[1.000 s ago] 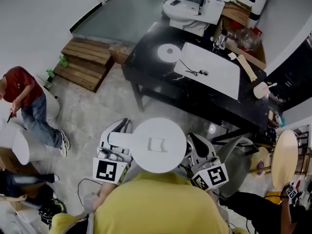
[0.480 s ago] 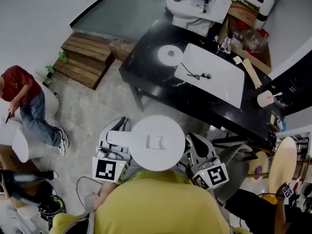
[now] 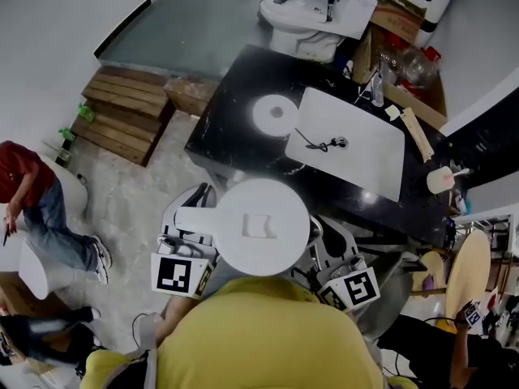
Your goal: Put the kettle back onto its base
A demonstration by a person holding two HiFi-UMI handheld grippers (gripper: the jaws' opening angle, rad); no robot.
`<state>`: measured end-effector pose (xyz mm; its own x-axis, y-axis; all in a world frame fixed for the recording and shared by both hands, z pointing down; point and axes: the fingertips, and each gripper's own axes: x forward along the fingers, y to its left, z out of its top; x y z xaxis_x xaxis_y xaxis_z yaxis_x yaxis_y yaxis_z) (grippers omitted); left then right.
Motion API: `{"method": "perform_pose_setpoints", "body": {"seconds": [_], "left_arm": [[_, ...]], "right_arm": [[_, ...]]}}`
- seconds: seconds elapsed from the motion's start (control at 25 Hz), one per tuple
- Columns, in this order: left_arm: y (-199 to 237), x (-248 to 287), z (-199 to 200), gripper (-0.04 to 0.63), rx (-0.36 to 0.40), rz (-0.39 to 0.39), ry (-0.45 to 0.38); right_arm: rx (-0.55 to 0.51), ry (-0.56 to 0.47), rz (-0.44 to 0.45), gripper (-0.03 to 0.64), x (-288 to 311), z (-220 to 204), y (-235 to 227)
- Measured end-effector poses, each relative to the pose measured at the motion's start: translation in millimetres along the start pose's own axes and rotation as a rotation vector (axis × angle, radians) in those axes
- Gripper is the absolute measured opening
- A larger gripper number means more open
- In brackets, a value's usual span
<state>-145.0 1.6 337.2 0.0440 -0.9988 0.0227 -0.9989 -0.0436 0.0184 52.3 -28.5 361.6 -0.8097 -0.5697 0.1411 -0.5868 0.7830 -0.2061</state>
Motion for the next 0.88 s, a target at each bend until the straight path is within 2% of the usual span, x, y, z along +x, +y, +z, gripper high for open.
{"method": "perform_pose_setpoints", "body": {"seconds": [0.28,0.56,0.88], "left_arm": [[34.1,75.7,7.9,0.034,0.029,-0.073,-0.002],[41.8,122.4,-2.2,0.034,0.016,-0.154,0.009],[42.1,143.1,-6.5,0.034,-0.002,-0.149,0.023]], "right_arm": [[-0.003,-0.032,-0.06,0.009,66.4,24.8,-28.3],[0.007,-0.046,-0.152,0.008,86.8,26.6,-52.2],[-0.006,-0.044,-0.149,0.008,100.3,33.3,-69.9]]}}
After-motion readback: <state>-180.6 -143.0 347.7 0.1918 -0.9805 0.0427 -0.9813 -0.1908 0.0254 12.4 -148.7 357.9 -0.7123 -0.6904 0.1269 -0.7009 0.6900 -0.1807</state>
